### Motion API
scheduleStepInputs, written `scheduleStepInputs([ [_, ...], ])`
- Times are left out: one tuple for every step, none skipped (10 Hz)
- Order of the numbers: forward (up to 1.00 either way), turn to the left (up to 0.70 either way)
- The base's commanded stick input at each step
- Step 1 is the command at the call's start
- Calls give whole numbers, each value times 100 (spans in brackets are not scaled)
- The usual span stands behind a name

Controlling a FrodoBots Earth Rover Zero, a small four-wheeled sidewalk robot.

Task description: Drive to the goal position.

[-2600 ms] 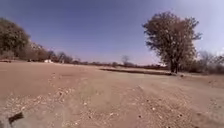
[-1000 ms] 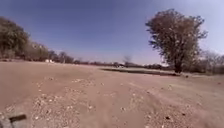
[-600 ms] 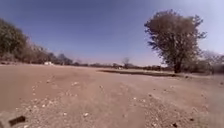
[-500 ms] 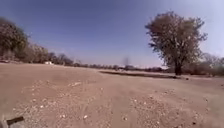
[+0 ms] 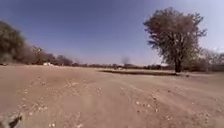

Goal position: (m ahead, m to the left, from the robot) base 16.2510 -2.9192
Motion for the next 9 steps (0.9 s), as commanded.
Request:
scheduleStepInputs([
  [50,0],
  [50,0],
  [50,0],
  [50,0],
  [50,0],
  [50,0],
  [50,0],
  [50,0],
  [50,0],
])
